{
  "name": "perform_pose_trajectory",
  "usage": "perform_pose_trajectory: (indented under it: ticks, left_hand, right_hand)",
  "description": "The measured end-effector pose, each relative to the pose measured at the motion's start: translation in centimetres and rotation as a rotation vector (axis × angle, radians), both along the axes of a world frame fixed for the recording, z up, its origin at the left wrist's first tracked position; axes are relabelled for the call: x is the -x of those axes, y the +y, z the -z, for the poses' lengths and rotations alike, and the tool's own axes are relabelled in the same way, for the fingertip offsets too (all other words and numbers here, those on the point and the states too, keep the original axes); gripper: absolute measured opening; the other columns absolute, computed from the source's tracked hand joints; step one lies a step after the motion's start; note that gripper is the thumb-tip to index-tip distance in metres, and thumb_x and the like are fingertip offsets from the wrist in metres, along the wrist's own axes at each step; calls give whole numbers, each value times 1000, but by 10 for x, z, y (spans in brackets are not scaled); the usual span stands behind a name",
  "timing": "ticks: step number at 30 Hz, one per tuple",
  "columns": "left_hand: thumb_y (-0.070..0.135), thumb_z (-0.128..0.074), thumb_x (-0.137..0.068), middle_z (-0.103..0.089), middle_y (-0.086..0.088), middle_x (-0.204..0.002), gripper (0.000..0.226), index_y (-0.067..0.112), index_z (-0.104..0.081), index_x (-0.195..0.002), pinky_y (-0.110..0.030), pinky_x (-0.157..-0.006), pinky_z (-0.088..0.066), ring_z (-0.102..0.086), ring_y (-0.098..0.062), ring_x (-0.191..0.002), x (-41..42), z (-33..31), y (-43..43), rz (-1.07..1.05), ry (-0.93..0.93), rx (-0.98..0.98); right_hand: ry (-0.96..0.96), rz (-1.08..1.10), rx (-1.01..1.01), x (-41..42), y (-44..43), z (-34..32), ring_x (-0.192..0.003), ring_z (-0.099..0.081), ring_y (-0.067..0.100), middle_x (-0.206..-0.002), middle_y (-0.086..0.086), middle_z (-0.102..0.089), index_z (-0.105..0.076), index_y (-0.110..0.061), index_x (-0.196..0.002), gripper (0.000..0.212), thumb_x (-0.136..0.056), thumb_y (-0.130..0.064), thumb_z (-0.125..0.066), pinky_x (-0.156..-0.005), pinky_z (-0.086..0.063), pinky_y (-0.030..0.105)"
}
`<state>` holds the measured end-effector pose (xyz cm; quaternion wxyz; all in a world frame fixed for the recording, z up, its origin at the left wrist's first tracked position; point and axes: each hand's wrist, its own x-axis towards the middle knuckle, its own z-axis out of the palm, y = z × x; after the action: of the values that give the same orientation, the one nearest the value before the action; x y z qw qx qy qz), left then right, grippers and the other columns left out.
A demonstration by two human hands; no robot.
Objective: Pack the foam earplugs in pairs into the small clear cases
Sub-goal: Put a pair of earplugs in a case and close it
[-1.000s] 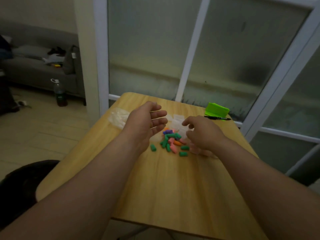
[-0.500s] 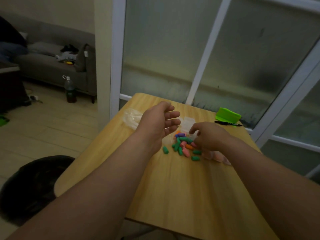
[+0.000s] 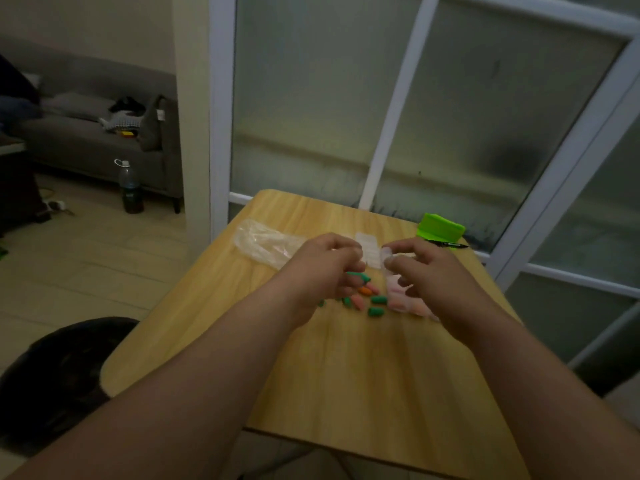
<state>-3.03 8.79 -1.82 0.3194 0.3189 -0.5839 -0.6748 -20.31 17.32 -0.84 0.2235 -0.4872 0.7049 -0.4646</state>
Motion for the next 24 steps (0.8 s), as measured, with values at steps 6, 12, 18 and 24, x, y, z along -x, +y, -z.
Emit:
perform_pose_trajectory:
  ticks: [6, 12, 18, 24]
  left_hand:
    - [23, -68, -103, -74, -15, -114, 37, 29, -62, -139, -39, -85, -64, -76, -26, -98, 0, 10, 17, 143, -92, 229]
    - [44, -67, -101, -76, 1, -108, 35, 30, -65, -133, -27, -80, -64, -76, -12, -92, -9, 15, 23, 136, -140, 326]
    - [42, -68, -101, -78, -3, -100, 29, 26, -67, -125, -34, -82, -65, -76, -15, -88, -10, 17, 26, 124, -135, 328]
    - [34, -67, -103, -78, -17, -100, 26, 19, -68, -124, -37, -80, -64, -76, -22, -83, -5, 17, 31, 174, -68, 229]
  right_hand:
    - [-235, -21, 18, -11, 15, 16, -81, -65, 16, -89, -2, -76, -79, -23, -108, 19, -102, -35, -66, -79, -50, 40]
    - [-269, -59, -56, -16, 23, 17, -79, -67, 18, -94, 8, -78, -80, -17, -109, 39, -108, -46, -54, -75, -50, 35]
    - [-293, -77, -75, -13, 26, 18, -84, -66, 17, -96, 8, -76, -83, -16, -104, 37, -102, -47, -63, -78, -51, 36]
    - [-267, -51, -65, -14, 26, 21, -79, -64, 17, -89, 7, -78, -83, -11, -100, 44, -103, -49, -62, -75, -50, 36]
